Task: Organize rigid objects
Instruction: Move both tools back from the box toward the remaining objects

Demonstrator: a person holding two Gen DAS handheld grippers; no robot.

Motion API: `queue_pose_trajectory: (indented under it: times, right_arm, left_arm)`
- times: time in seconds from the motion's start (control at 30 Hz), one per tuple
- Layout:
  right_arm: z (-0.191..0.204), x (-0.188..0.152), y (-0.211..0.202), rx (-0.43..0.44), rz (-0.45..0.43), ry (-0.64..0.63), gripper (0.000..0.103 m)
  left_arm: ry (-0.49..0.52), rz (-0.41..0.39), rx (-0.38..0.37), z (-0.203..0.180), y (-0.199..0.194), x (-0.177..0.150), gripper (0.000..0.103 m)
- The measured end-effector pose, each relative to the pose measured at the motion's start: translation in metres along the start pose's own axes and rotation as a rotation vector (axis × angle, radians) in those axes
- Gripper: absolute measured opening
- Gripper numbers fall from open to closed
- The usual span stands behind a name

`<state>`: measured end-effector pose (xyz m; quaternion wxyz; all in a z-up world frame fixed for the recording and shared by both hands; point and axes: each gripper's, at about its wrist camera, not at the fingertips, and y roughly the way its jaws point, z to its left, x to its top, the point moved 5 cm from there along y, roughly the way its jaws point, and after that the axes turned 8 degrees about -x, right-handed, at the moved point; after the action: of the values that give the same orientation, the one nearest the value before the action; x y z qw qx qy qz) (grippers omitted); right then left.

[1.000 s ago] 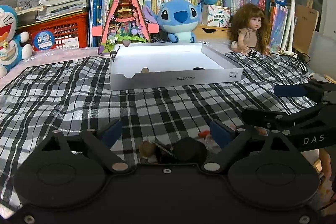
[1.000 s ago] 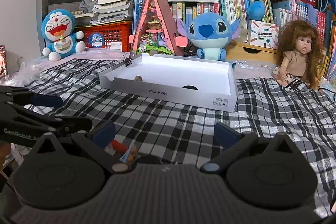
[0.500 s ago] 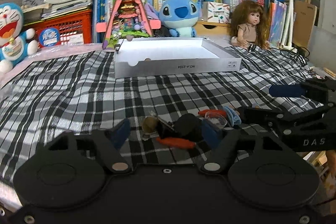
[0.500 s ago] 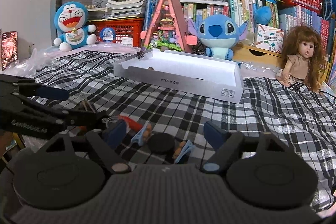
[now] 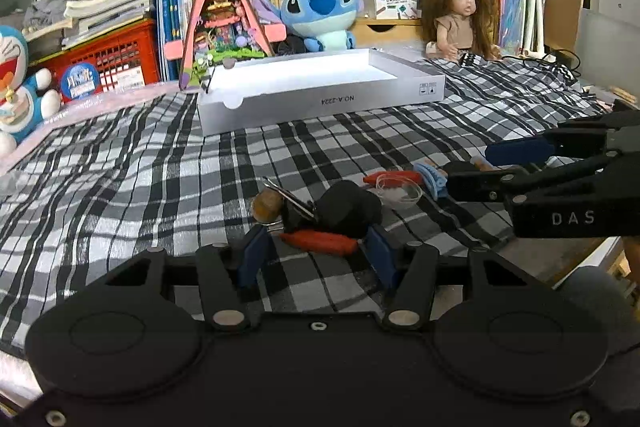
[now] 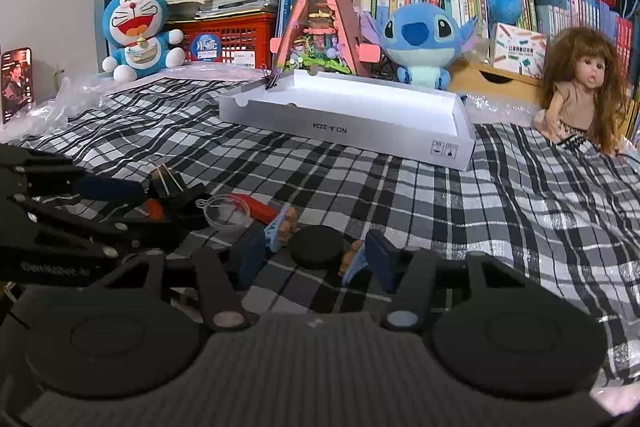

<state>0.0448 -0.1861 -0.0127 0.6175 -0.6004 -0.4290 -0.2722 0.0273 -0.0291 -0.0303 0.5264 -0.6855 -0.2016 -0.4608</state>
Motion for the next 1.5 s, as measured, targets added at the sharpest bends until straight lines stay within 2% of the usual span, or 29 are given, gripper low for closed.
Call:
queue_pose_trajectory:
  times: [0.07,0.23,0.47,0.67,0.9,0.97,1.07,1.17,1.23,1.3,1.4,1.5]
  right_arm:
    - [-0.002,0.000,0.002,-0.002,0.005,0.010,0.057]
    - [-0.004,0.003,0.001,-0.019,-0.009,0.034,0.047]
    - [0.011,0.000,-0.014,0.001,-0.050,-0.052,0.042]
    - [0.011,-0.007,-0.011,0.007,-0.017,-0.042,0.040]
    - [-0.004,-0.010,-0.001,-0.013,0.032,0.040,0.040]
    - [-0.008,-0.009,0.002,-0.017,0.037,0.059,0.047]
    - [-0.010,-0.009,0.004,-0.016,0.037,0.074,0.047]
    - [-0.008,-0.008,0.006,-0.018,0.034,0.068,0.054]
    - [-0.007,-0.007,0.007,-0.020,0.032,0.067,0.055]
    - [-0.006,-0.006,0.009,-0.020,0.030,0.065,0.056]
    - [-0.004,-0.005,0.011,-0.022,0.028,0.059,0.057]
    - [-0.003,-0.004,0.012,-0.025,0.025,0.049,0.057]
  left_arm:
    - [0.001,-0.001,-0.009,-0.001,0.002,0.001,0.048]
    - [0.000,-0.001,-0.015,-0.002,0.000,0.002,0.021]
    - [-0.007,-0.002,-0.009,0.000,-0.007,-0.001,0.019]
    - [-0.011,0.002,0.000,0.005,-0.016,-0.006,0.023]
    - [-0.025,0.009,0.058,0.023,-0.025,-0.012,0.026]
    - [-0.044,0.009,0.079,0.030,-0.026,-0.012,0.026]
    - [-0.081,0.010,0.093,0.039,-0.027,-0.012,0.029]
    - [-0.104,0.003,0.085,0.038,-0.028,-0.011,0.038]
    - [-0.097,-0.012,0.083,0.033,-0.027,-0.009,0.053]
    - [-0.081,-0.036,0.094,0.026,-0.026,-0.008,0.058]
    - [-0.059,-0.036,0.098,0.016,-0.018,-0.007,0.058]
    - [-0.077,-0.030,0.090,0.011,-0.010,-0.008,0.056]
